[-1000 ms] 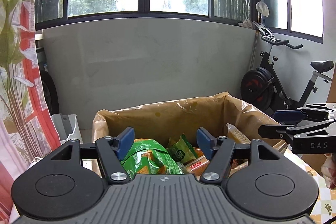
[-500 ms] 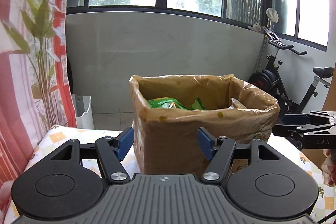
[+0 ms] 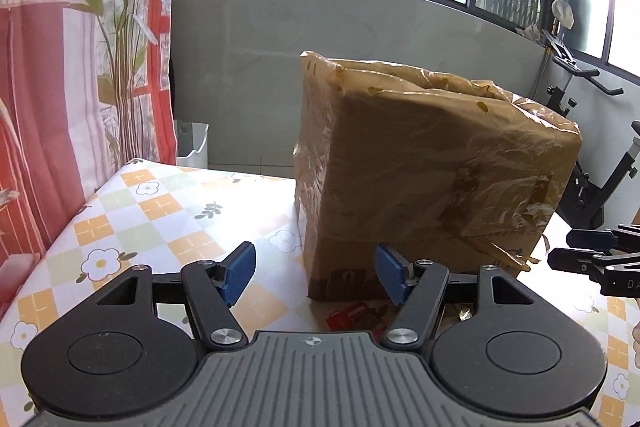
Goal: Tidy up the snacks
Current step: 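Move both open tools back down to the snacks beside the taped box, then lower right tool onto gold sausage packet while left tool approaches red meat packet, then close right tool on gold sausage packet while left tool grasps red meat packet, then lift both packets over the lined box and open both tools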
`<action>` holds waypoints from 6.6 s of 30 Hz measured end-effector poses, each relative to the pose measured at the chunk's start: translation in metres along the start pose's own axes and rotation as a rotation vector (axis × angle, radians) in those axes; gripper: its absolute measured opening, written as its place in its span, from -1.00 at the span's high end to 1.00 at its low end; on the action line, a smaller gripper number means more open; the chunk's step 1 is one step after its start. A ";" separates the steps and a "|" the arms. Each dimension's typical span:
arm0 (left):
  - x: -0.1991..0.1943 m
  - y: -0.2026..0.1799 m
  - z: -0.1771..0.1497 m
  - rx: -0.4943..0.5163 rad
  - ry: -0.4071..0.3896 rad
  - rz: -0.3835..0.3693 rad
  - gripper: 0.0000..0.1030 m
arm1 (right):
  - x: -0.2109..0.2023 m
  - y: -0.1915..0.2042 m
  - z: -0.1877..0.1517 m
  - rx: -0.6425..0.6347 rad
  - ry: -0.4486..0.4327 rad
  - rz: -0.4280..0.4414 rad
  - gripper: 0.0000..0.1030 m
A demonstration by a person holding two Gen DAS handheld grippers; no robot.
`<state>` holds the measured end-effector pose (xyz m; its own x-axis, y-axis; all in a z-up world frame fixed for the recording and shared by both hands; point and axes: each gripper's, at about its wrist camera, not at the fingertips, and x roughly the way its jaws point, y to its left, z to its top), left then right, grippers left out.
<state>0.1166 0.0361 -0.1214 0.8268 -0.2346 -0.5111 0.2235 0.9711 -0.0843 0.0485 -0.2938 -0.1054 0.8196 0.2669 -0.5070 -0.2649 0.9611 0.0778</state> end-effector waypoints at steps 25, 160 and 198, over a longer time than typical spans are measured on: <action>0.034 -0.012 -0.031 0.031 0.095 -0.019 -0.32 | 0.038 -0.023 -0.034 0.028 0.082 -0.039 -0.19; 0.044 -0.080 -0.061 0.148 0.177 -0.215 0.22 | 0.009 -0.031 -0.091 0.345 0.100 0.111 0.83; 0.046 -0.100 0.133 0.175 -0.182 -0.138 0.22 | 0.039 -0.049 0.137 0.149 -0.173 -0.024 0.86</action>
<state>0.2007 -0.0773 -0.0226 0.8577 -0.3839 -0.3420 0.4133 0.9105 0.0147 0.1627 -0.3209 -0.0113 0.9029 0.2400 -0.3565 -0.1773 0.9637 0.1997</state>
